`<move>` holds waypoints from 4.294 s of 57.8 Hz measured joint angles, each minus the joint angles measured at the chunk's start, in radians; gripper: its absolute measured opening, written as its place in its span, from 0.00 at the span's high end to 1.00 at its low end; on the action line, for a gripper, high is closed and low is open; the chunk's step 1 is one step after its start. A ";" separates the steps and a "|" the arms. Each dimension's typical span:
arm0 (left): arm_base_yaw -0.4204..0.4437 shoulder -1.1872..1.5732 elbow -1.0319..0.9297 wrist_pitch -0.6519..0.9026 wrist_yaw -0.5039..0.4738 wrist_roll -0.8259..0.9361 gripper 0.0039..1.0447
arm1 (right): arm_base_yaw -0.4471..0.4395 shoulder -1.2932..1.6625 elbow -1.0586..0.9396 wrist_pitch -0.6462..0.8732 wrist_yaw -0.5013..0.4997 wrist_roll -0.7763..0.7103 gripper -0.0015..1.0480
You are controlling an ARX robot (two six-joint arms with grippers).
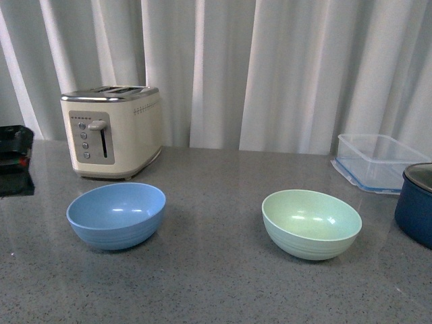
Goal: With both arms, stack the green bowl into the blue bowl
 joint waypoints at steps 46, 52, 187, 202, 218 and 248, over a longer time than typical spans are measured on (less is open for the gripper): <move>-0.076 0.406 0.290 0.033 -0.075 -0.040 0.06 | 0.000 0.000 0.000 0.000 0.000 0.000 0.10; -0.080 0.430 0.302 0.033 -0.072 -0.051 0.06 | 0.000 0.000 0.000 0.000 0.000 0.000 0.10; -0.344 0.629 0.632 -0.132 -0.112 -0.265 0.97 | 0.000 0.000 0.000 0.000 0.000 0.000 0.10; -0.358 0.666 0.636 -0.133 -0.112 -0.283 0.97 | 0.000 0.000 0.000 0.000 0.000 0.000 0.10; -0.370 0.672 0.645 -0.131 -0.118 -0.287 0.97 | 0.000 0.000 0.000 0.000 0.000 0.000 0.10; -0.326 0.330 0.370 0.011 -0.212 -0.188 0.27 | 0.000 0.000 0.000 0.000 0.000 0.000 0.10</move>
